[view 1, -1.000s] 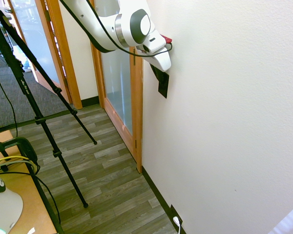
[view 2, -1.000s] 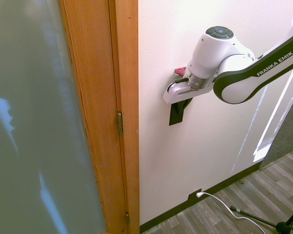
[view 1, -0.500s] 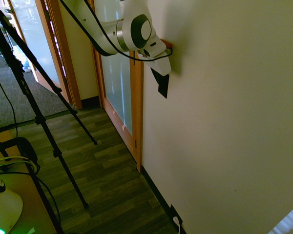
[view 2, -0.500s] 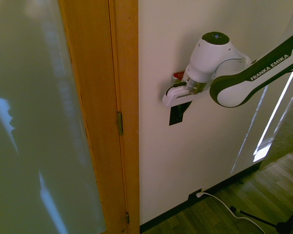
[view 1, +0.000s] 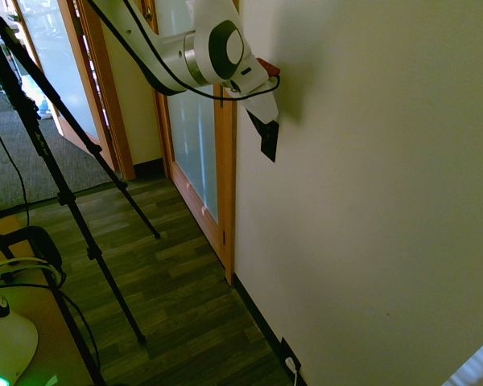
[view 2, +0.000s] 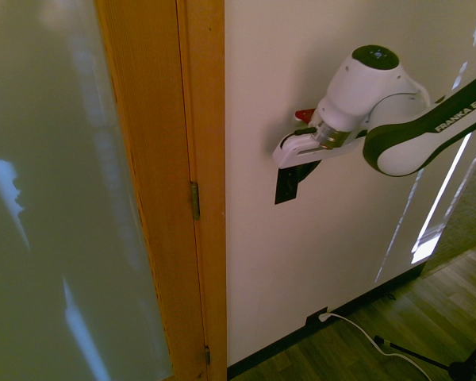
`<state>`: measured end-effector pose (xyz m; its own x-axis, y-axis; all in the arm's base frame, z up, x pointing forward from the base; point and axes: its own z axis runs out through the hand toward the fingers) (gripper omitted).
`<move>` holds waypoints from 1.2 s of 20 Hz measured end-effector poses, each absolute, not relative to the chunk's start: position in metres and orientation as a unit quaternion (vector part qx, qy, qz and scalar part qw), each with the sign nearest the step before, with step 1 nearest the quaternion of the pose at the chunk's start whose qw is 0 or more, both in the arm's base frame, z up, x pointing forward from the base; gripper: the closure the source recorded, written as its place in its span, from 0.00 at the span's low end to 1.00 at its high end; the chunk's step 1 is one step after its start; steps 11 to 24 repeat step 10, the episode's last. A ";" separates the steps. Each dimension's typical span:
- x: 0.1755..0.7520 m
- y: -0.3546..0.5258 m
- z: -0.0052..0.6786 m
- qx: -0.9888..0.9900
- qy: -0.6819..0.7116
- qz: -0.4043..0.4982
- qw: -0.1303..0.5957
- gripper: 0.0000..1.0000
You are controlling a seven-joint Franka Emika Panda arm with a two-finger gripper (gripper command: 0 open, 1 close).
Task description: Turn off the light
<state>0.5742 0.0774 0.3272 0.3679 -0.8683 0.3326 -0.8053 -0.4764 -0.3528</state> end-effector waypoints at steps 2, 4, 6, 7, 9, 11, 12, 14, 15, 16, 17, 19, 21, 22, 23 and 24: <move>0.555 0.076 0.335 -0.820 0.513 -0.243 0.068 1.00; 0.538 0.074 0.339 -0.819 0.517 -0.239 0.069 1.00; 0.523 0.074 0.337 -0.820 0.517 -0.234 0.073 1.00; 0.516 0.074 0.335 -0.821 0.517 -0.232 0.074 1.00; 0.508 0.074 0.333 -0.820 0.519 -0.228 0.079 1.00; 0.505 0.074 0.332 -0.820 0.520 -0.227 0.080 1.00; 0.505 0.074 0.332 -0.820 0.520 -0.227 0.080 1.00; 0.505 0.074 0.332 -0.820 0.520 -0.227 0.080 1.00; 0.505 0.074 0.332 -0.820 0.520 -0.227 0.080 1.00; 0.505 0.074 0.332 -0.820 0.520 -0.227 0.080 1.00; 0.505 0.074 0.332 -0.820 0.520 -0.227 0.080 1.00; 0.505 0.074 0.332 -0.820 0.520 -0.227 0.080 1.00; 0.505 0.074 0.332 -0.820 0.520 -0.227 0.080 1.00; 0.505 0.074 0.332 -0.820 0.520 -0.227 0.080 1.00; 0.505 0.074 0.332 -0.820 0.520 -0.227 0.080 1.00; 0.505 0.074 0.332 -0.820 0.520 -0.227 0.080 1.00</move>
